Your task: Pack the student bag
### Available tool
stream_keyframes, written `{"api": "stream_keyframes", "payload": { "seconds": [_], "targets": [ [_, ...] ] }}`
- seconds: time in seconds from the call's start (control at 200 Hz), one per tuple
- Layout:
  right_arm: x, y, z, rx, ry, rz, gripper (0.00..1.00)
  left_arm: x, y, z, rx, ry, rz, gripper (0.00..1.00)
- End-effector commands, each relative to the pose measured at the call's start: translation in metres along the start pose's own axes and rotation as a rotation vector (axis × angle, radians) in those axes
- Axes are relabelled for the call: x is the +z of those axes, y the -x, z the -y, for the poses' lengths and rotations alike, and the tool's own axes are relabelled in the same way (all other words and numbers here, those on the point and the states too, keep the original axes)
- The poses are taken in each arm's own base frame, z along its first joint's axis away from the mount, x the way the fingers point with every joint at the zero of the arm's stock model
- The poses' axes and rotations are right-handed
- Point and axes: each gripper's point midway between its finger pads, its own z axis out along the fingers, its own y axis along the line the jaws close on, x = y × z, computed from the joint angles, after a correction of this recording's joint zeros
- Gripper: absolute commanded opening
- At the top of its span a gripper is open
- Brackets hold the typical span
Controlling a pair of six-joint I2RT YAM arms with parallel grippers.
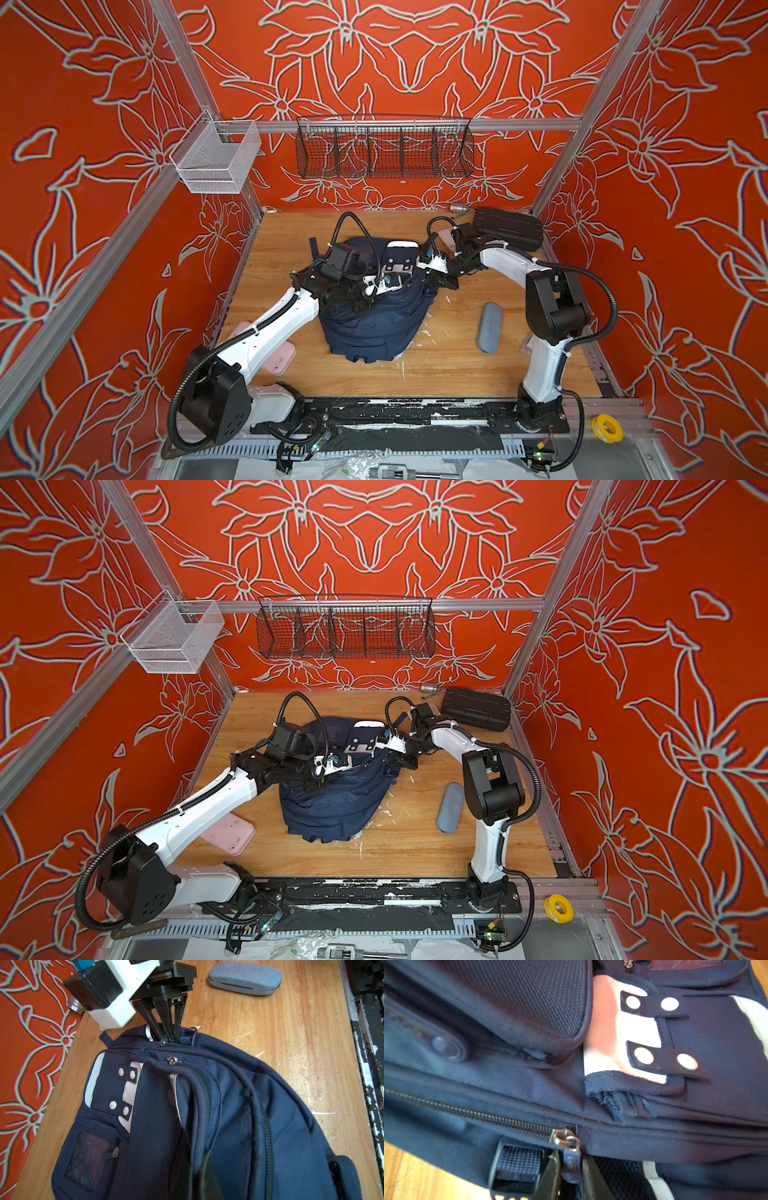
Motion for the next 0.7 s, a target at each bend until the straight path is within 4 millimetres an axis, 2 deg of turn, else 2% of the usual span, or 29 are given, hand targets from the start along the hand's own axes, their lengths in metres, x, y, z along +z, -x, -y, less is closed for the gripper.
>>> {"api": "stream_keyframes", "payload": {
  "seconds": [0.0, 0.15, 0.345, 0.485, 0.696],
  "targets": [
    [-0.002, 0.013, -0.008, -0.009, 0.044, 0.05, 0.2, -0.011, 0.028, -0.019, 0.064, 0.062, 0.084, 0.0],
    [-0.008, 0.018, -0.004, -0.012, -0.001, 0.075, 0.18, -0.01, 0.025, -0.019, 0.054, 0.062, 0.076, 0.0],
    [-0.019, 0.021, -0.011, -0.034, -0.048, 0.083, 0.19, -0.008, 0.024, -0.024, 0.033, 0.077, 0.074, 0.0],
    [-0.016, 0.014, -0.013, -0.013, -0.048, 0.06, 0.14, -0.009, 0.025, -0.024, 0.034, 0.077, 0.079, 0.0],
    [-0.01, 0.013, -0.009, 0.026, -0.036, 0.069, 0.13, -0.009, 0.027, -0.024, 0.033, 0.077, 0.088, 0.0]
  ]
}}
